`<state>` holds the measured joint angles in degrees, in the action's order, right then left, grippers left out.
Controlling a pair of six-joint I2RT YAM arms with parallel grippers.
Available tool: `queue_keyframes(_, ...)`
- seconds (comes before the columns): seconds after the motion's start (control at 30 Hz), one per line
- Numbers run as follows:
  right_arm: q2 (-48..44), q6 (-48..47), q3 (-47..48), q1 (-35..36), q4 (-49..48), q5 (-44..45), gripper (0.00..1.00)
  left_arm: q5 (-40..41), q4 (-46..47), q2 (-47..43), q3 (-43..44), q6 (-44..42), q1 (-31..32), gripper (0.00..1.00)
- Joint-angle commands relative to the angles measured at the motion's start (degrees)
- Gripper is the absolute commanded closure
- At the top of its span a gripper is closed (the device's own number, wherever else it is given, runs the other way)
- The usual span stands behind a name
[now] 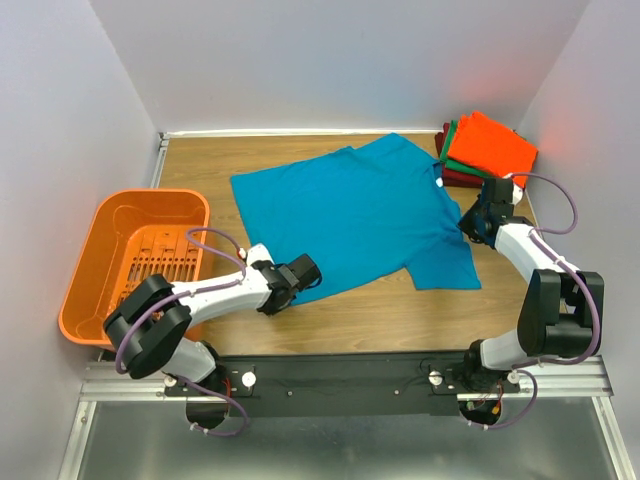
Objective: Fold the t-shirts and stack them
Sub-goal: Flatten the tshirt out
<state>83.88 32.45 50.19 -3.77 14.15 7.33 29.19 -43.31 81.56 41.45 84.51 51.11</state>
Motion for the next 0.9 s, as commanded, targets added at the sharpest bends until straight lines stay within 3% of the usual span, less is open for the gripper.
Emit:
queue_keyframes(0.0,-1.35,-0.63,-0.89,-0.10,-1.14,-1.18,0.99,2.45,0.68,0.18,-2.51,0.40,-2.59,0.97)
queue_keyframes(0.23,-1.70,-0.54,-0.63,-0.10,-1.23,-3.63,0.99,6.93,1.56,-8.06,0.11,-6.27,-6.55,1.00)
queue_keyframes(0.63,-8.72,1.38,0.69,-0.10,-0.01,-13.82,0.99,13.61,0.51,-17.39,15.23,-19.20,-8.22,1.00)
queue_keyframes(0.87,-16.18,4.99,11.84,-0.10,5.44,-17.18,0.99,17.21,5.51,-23.89,26.47,-29.46,-10.77,1.00)
